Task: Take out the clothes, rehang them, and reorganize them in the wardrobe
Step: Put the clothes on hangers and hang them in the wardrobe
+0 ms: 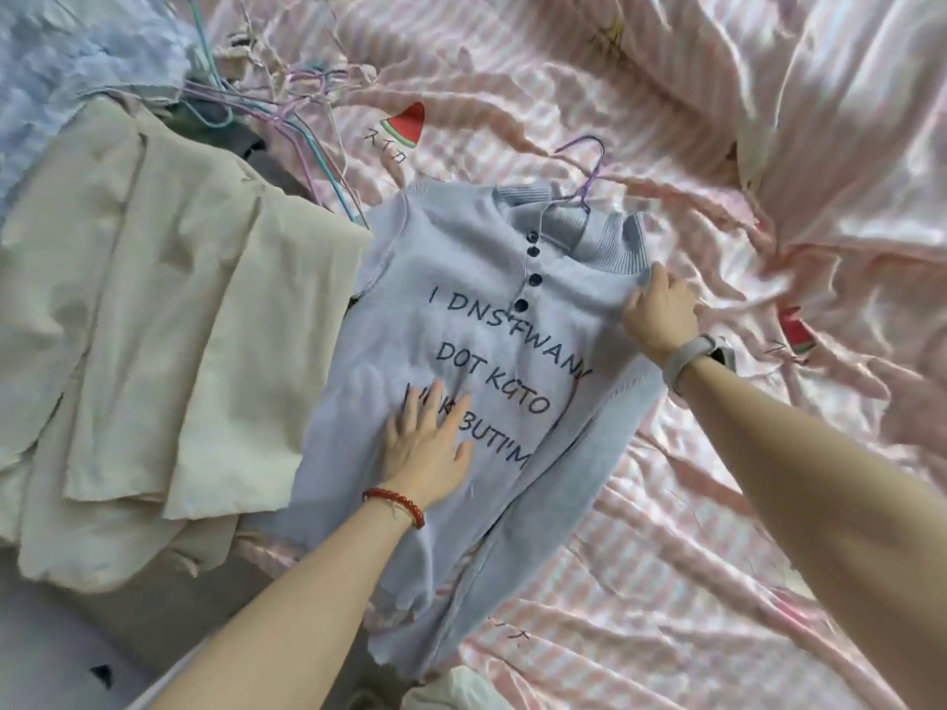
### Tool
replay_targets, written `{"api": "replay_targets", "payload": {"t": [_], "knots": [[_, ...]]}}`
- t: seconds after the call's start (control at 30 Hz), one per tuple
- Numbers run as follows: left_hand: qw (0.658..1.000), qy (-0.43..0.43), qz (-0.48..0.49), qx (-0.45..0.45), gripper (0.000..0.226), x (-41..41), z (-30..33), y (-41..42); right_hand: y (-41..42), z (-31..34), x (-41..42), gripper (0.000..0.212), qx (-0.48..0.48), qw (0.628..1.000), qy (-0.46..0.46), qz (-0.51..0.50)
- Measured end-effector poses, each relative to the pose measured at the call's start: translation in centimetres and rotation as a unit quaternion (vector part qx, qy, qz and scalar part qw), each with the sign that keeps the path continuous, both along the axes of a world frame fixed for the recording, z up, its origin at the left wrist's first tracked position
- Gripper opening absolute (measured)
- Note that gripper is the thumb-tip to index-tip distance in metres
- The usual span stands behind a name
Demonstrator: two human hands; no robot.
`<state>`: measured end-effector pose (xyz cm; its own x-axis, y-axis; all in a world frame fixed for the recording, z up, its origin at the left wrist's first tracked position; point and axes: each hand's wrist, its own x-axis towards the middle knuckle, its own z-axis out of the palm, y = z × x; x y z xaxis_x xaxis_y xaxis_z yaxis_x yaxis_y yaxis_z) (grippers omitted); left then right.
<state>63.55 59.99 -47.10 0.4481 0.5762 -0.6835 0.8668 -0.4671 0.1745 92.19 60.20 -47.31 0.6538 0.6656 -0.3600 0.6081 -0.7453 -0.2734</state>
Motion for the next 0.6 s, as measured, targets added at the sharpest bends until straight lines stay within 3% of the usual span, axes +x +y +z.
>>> {"api": "replay_targets", "payload": {"t": [0.13, 0.3, 0.37, 0.47, 0.53, 0.6], "knots": [[1.000, 0.022, -0.021, -0.006, 0.060, -0.4, -1.5, 0.0, 1.8, -1.7, 0.8, 0.039, -0.044, 0.997, 0.025, -0.051], [0.999, 0.004, 0.001, -0.037, 0.054, 0.0, -0.9, 1.1, 0.2, -2.3, -0.1, 0.038, 0.085, 0.991, 0.053, -0.090], [0.996, -0.070, 0.046, 0.018, 0.047, 0.9, 0.4, 2.2, -1.5, -1.9, -1.3, 0.032, 0.138, 0.984, 0.038, -0.104], [0.966, -0.190, 0.066, 0.162, 0.044, 3.8, 2.7, 5.1, -4.3, -0.7, -2.8, 0.029, 0.189, 0.977, -0.020, -0.094], [0.946, -0.226, 0.030, 0.229, 0.052, 6.1, 4.0, 7.4, -6.5, 0.4, -3.3, 0.032, 0.207, 0.974, -0.048, -0.077], [0.948, -0.216, -0.018, 0.234, 0.060, 8.3, 5.3, 9.6, -8.9, 1.5, -3.5, 0.038, 0.217, 0.972, -0.068, -0.061]]}}
